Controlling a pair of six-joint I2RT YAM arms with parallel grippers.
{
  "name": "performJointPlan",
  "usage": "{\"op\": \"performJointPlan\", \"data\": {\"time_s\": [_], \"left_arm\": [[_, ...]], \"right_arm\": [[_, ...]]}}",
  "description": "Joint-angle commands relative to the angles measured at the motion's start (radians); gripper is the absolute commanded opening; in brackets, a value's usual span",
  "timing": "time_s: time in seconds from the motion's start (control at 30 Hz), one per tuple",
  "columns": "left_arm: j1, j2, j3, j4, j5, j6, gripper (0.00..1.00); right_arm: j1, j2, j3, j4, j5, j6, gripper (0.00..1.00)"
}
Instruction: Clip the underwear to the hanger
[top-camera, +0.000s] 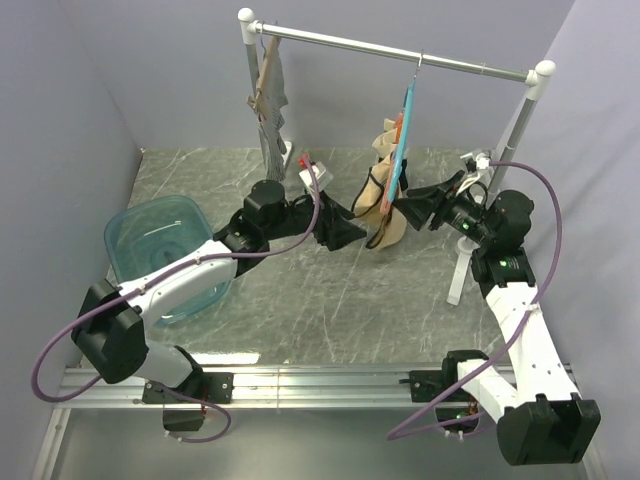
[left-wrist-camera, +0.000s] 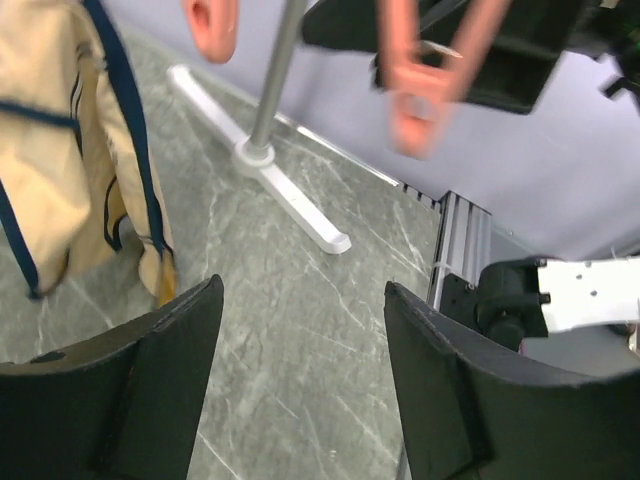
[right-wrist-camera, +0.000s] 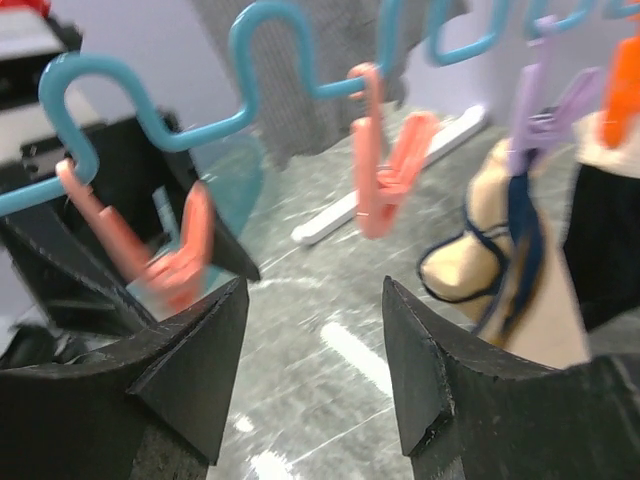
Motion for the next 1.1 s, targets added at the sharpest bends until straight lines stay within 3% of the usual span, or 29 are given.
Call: {"op": "performJointPlan", "data": {"time_s": [0.0, 0.27, 0.57, 0.83, 1.07], "left_arm": [[-0.004, -0.025, 0.028, 0.085, 0.099, 0.073, 0.72], [-0.002, 0.072, 0.137, 0.193, 0.194, 0.072, 0.72], [-0.004, 0.187, 0.254, 0.230, 0.231, 0.044, 0.69], [-0.004, 0.262, 0.303, 0.244, 0.241, 0.003, 0.69], [-0.004, 0.295, 0.331, 0.306, 0.290, -0.037, 0.58]], "right_arm": [[-0.009, 0.017, 0.036, 0.041, -0.149, 0.009, 0.64], [-0.007, 0.056, 0.096, -0.027, -0.210, -0.042, 0.70], [-0.045, 0.060, 0.118, -0.054, -0.258, -0.107, 0.54], [-0.048, 0.068, 0.133, -0.042, -0.286, -0.099, 0.54], [-0.052, 0.082, 0.149, -0.030, -0.305, -0.073, 0.59]]}}
